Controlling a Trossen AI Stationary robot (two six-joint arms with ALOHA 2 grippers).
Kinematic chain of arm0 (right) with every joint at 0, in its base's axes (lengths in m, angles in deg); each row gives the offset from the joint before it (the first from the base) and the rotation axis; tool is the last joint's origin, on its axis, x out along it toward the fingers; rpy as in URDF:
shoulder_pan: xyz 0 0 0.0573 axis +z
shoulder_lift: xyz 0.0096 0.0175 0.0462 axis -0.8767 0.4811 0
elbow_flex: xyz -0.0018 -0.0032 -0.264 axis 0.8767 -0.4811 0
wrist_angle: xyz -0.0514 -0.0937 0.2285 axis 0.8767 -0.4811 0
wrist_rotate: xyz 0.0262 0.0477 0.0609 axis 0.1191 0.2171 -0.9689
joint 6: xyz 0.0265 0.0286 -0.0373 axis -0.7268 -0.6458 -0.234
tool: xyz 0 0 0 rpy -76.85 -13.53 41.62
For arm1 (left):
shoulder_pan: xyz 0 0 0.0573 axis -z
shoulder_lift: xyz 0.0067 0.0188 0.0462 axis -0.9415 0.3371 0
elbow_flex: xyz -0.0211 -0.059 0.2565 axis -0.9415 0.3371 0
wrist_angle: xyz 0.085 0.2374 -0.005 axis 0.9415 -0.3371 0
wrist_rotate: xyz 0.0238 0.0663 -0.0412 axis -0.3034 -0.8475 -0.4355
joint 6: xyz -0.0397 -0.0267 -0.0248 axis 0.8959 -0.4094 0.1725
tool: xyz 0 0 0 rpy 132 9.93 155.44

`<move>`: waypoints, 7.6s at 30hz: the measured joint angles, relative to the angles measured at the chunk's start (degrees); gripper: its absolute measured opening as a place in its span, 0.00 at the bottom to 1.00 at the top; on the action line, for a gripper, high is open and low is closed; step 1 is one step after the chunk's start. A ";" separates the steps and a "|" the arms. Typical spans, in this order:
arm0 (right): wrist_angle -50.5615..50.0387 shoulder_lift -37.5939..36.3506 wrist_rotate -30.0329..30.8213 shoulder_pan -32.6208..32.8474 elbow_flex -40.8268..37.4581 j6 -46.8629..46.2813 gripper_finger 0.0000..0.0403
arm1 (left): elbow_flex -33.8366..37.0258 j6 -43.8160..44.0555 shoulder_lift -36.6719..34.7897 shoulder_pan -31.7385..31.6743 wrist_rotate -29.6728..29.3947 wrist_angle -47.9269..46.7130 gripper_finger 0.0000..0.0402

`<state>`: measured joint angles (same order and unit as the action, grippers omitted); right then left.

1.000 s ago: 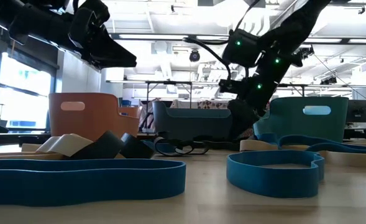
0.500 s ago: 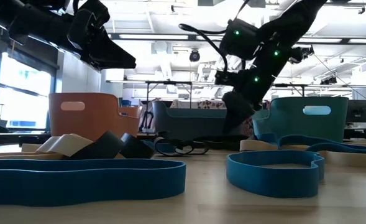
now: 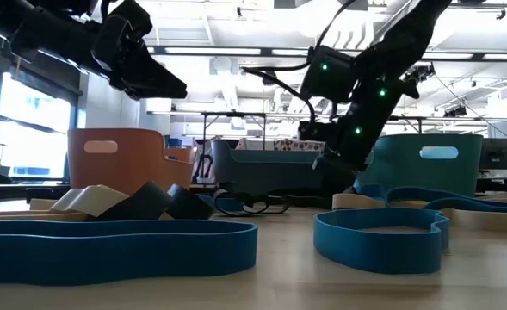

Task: Sort rubber bands into baskets
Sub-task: Put the black rubber band into the blue bin, then put the blue rubber band into the orange bin

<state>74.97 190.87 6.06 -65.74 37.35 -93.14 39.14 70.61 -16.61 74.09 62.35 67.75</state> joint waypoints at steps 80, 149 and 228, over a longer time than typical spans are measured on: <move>1.50 -4.45 -4.71 -3.54 0.00 2.98 0.21 | 0.00 0.44 0.00 0.02 -0.04 0.24 0.39; 0.69 7.20 -6.20 -23.79 27.60 10.89 0.00 | 0.00 0.39 0.00 0.01 -0.07 0.20 0.39; -14.98 -20.45 8.88 37.23 0.96 -30.12 0.00 | 0.00 0.54 0.02 0.02 0.63 -2.29 0.39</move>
<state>59.99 170.42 14.95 -28.52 38.31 -123.26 39.14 71.15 -16.59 74.12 62.99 65.46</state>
